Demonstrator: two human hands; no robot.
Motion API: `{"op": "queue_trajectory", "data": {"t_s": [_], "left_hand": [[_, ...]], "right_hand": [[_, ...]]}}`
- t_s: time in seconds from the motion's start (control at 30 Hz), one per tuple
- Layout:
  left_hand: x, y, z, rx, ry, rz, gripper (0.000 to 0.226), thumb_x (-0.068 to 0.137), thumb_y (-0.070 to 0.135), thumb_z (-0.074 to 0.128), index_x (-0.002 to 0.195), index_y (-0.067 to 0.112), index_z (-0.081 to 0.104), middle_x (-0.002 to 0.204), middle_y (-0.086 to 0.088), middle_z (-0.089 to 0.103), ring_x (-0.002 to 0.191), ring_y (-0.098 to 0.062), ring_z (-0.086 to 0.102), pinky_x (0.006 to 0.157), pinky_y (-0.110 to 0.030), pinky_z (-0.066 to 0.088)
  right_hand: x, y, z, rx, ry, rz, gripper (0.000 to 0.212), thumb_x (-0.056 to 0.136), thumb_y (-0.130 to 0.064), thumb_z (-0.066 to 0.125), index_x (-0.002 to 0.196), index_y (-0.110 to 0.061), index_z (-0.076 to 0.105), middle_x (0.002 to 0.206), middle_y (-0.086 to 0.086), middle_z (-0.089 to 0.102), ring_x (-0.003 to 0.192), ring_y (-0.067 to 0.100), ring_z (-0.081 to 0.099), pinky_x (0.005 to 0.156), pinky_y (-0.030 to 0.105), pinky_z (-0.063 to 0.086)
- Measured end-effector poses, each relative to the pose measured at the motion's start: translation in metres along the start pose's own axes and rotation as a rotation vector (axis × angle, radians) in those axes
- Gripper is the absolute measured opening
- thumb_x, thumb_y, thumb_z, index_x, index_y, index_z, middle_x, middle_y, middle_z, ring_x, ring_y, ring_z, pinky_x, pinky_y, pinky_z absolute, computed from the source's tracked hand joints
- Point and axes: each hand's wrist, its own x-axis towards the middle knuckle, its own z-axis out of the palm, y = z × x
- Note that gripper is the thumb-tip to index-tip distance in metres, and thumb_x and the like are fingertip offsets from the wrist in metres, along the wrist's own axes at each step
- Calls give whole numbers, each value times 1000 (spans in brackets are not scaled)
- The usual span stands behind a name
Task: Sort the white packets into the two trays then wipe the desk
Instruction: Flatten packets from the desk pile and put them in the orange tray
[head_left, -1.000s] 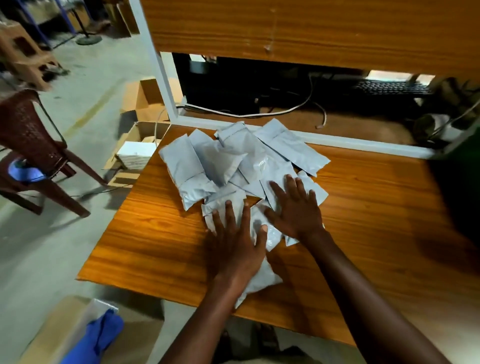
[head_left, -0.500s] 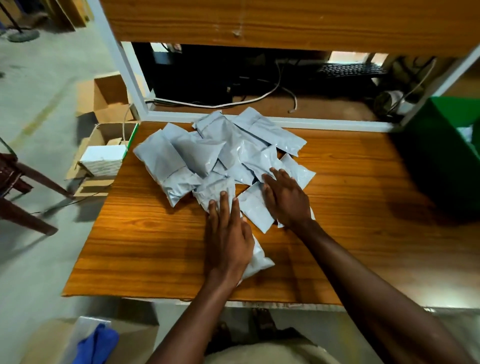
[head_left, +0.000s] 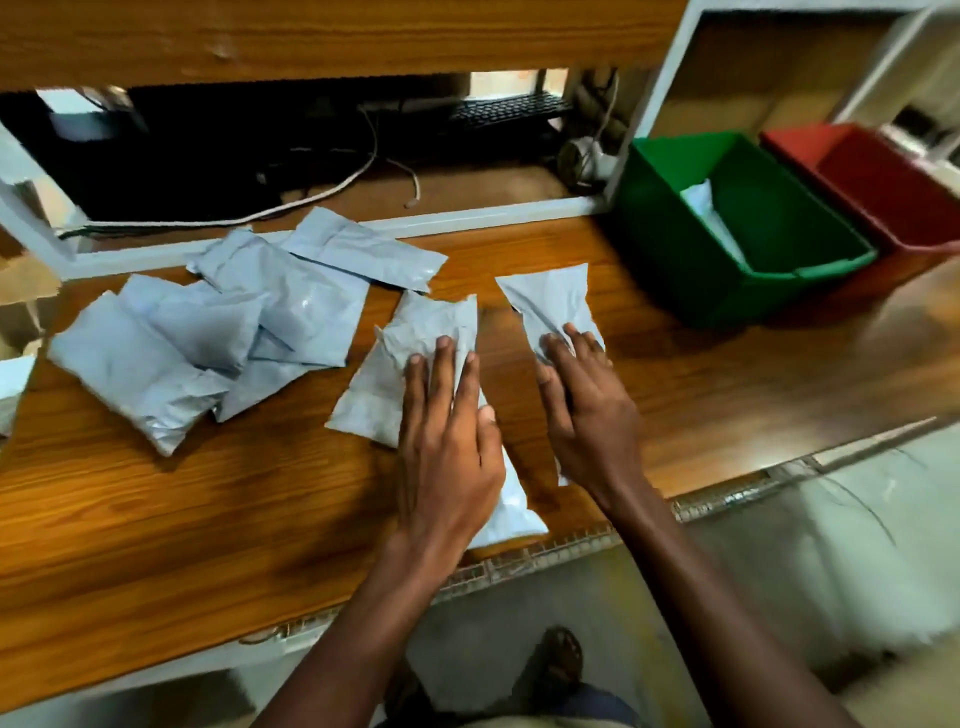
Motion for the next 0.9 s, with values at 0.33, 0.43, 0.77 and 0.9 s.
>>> {"op": "queue_trajectory", "data": {"t_s": [0.33, 0.43, 0.77, 0.9], "left_hand": [[5, 182, 135, -127, -175, 247, 54, 101, 29, 38, 154, 19, 31, 165, 0, 15, 154, -22, 3, 122, -44, 19], [13, 232, 171, -155, -240, 340, 56, 101, 31, 36, 154, 19, 30, 165, 0, 13, 154, -23, 1, 123, -45, 17], [71, 362, 273, -227, -312, 530, 57, 100, 29, 38, 155, 15, 28, 166, -2, 13, 154, -22, -1, 123, -46, 19], [114, 398, 311, -234, -258, 578, 57, 100, 24, 41, 154, 13, 29, 165, -5, 16, 154, -24, 2, 120, -52, 22]], "right_hand": [[-74, 172, -147, -82, 242, 287, 43, 105, -36, 46, 145, -22, 53, 156, 1, 44, 150, 13, 30, 116, 44, 39], [-79, 218, -183, -110, 306, 355, 43, 105, -37, 46, 145, -23, 53, 155, -1, 45, 150, 13, 31, 114, 45, 42], [-45, 355, -262, -219, 405, 491, 47, 105, -41, 42, 148, -22, 49, 157, 4, 43, 146, 23, 39, 100, 52, 53], [0, 408, -280, -253, 409, 448, 49, 106, -40, 39, 149, -18, 48, 157, 6, 43, 148, 20, 34, 105, 51, 50]]}}
